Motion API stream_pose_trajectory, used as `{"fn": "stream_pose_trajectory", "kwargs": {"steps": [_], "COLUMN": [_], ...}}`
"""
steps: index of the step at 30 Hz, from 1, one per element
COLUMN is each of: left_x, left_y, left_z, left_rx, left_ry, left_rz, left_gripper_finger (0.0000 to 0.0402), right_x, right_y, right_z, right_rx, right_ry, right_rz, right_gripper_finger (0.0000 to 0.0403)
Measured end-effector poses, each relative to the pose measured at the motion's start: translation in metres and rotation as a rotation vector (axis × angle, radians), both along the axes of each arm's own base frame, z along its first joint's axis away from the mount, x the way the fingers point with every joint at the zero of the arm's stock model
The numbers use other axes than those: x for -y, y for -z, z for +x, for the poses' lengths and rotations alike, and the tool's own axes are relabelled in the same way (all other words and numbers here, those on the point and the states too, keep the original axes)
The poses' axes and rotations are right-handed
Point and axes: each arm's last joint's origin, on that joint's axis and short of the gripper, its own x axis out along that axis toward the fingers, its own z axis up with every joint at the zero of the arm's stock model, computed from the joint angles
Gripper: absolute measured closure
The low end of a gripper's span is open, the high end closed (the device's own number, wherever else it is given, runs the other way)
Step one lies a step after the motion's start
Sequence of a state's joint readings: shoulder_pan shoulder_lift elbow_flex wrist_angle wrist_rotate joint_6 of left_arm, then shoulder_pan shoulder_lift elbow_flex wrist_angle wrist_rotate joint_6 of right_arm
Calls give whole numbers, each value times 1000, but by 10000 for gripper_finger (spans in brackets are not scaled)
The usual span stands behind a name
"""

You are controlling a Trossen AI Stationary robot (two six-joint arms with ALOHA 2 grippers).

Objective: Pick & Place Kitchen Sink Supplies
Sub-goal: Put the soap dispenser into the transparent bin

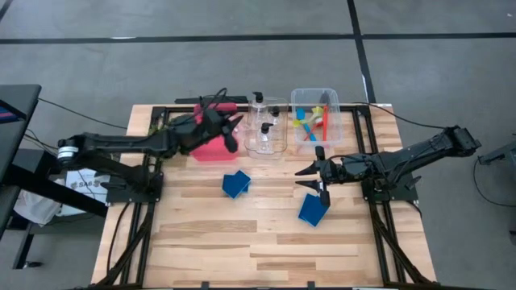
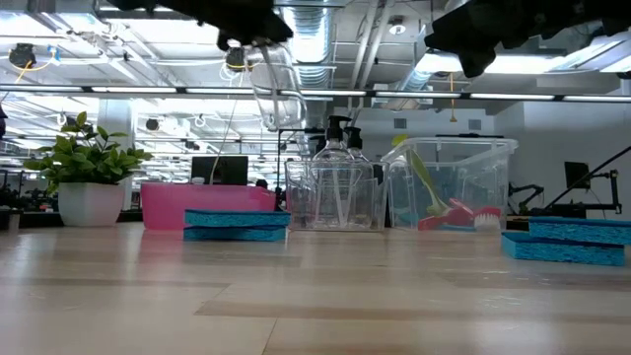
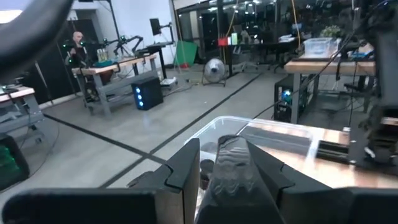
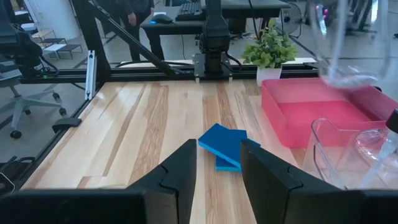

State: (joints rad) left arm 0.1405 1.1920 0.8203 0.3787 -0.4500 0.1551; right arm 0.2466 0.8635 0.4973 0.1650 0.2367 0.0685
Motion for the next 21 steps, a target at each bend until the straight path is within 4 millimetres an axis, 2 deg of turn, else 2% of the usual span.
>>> {"fn": "stream_pose_trajectory", "kwargs": {"steps": [10,21], "left_x": [-39,-49], "left_y": [13,41], "left_z": [48,80], "left_rx": [-85,-143], "left_ry": [-64,-37], "left_rz": [29,6], "left_gripper_finger": [305,305], "right_x": [0,0], "right_y": [1,2], "right_z": [0,0], "right_rx": [-8,-20], "right_ry": [-1,-6], "right_rz": [-2,-30], "right_gripper_finger": [286,286]}}
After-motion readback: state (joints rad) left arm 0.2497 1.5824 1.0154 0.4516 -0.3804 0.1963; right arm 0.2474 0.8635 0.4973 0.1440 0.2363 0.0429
